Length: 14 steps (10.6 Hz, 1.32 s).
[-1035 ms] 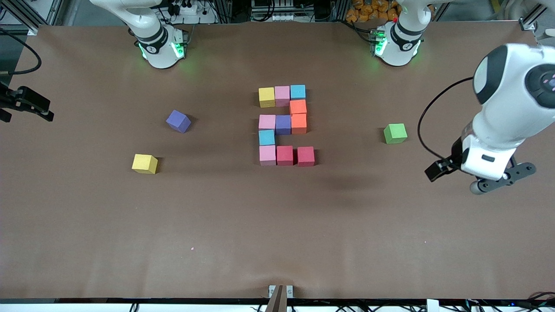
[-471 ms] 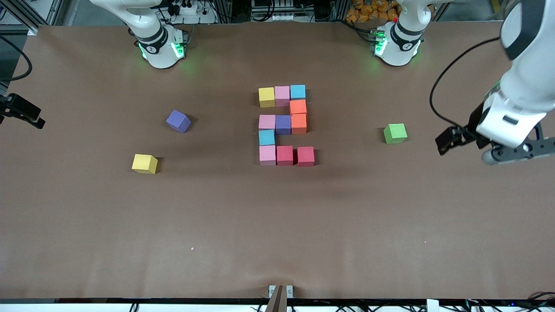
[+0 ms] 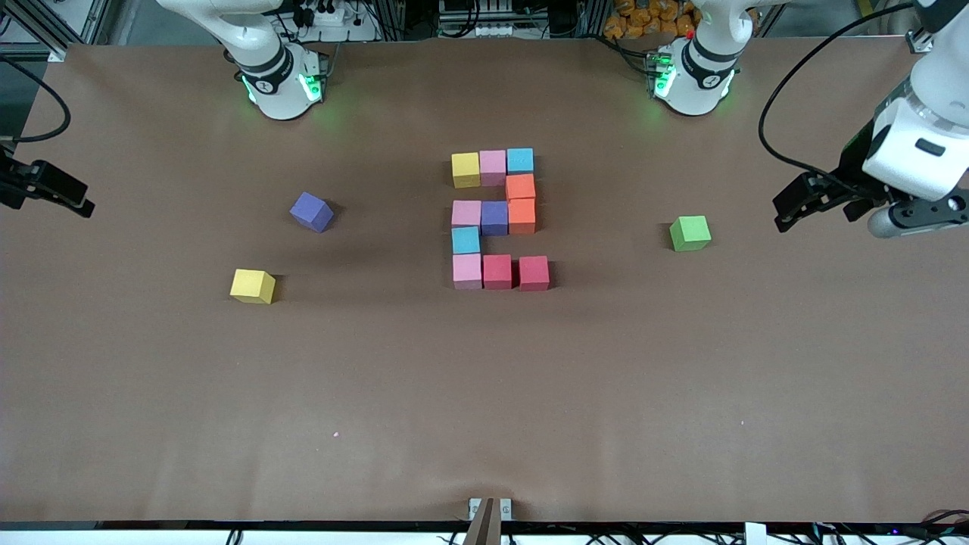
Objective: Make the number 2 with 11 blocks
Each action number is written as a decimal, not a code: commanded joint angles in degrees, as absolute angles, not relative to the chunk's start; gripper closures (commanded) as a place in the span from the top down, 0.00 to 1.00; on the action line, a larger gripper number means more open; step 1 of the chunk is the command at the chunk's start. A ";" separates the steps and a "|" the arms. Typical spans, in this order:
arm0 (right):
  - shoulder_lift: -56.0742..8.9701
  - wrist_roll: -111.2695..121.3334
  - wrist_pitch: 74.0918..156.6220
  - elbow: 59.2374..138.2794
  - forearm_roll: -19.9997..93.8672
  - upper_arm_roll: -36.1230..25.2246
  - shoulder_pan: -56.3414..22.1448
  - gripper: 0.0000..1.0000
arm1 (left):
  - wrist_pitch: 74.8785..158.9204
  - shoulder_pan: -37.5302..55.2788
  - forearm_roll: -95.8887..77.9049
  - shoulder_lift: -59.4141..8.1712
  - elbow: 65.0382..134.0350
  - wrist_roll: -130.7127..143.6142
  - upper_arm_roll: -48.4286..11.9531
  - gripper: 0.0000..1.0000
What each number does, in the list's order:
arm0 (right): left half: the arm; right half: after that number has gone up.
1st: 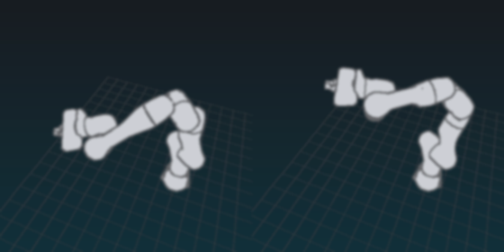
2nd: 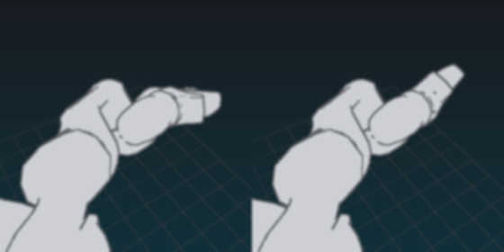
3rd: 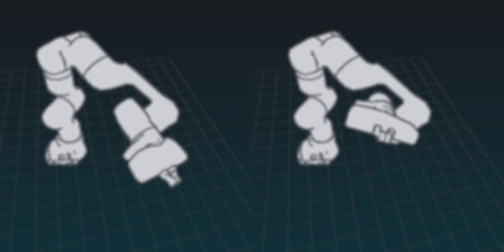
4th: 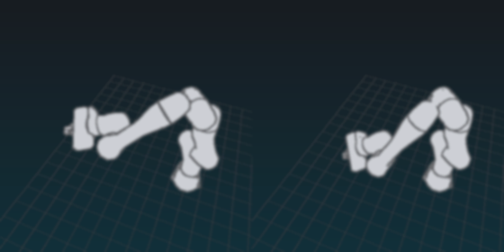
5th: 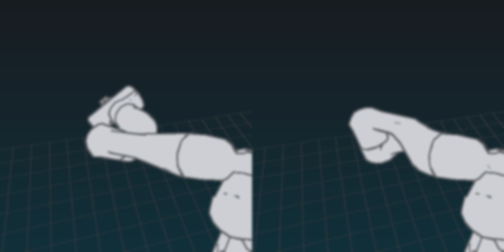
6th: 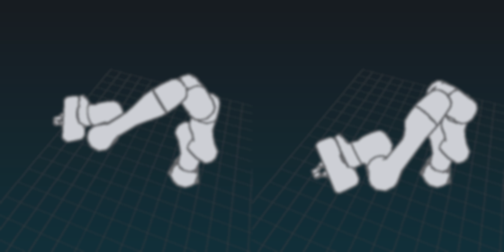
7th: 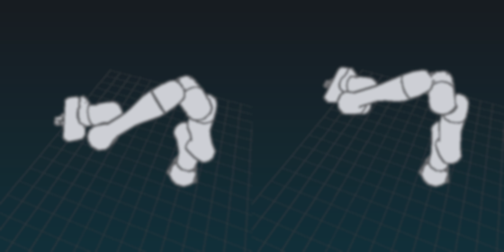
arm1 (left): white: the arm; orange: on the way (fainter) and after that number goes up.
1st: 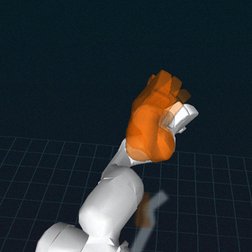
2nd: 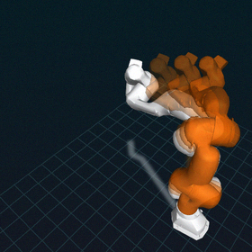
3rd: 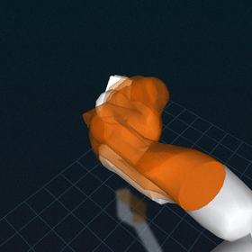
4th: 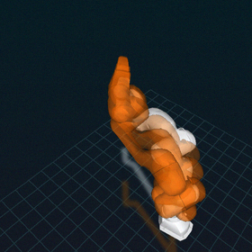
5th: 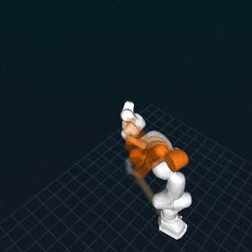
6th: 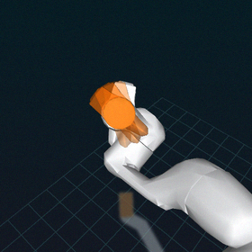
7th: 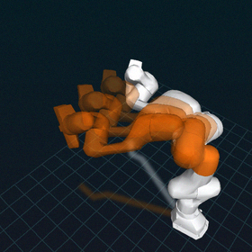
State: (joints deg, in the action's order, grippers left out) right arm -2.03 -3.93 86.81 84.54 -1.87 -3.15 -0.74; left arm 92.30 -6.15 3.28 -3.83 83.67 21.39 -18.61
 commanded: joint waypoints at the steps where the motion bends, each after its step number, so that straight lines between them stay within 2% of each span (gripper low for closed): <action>1: -1.67 -2.81 86.57 84.64 -0.45 -3.16 -0.62 1.00 | 90.27 -6.94 1.24 -2.29 84.46 17.86 -18.02 1.00; 4: -1.67 -2.64 87.28 84.64 0.53 -3.25 -0.35 1.00 | 89.30 -6.86 -3.60 -1.67 84.37 13.80 -14.33 1.00; 14: -2.20 1.93 87.89 84.73 0.53 -3.34 0.18 1.00 | 88.77 -6.59 -2.64 -1.76 84.11 14.85 -14.94 1.00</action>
State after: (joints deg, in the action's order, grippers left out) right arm -2.13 0.90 87.56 84.63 -0.63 -3.52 -0.37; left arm 89.76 -6.25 -2.15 -2.94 83.69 14.95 -14.87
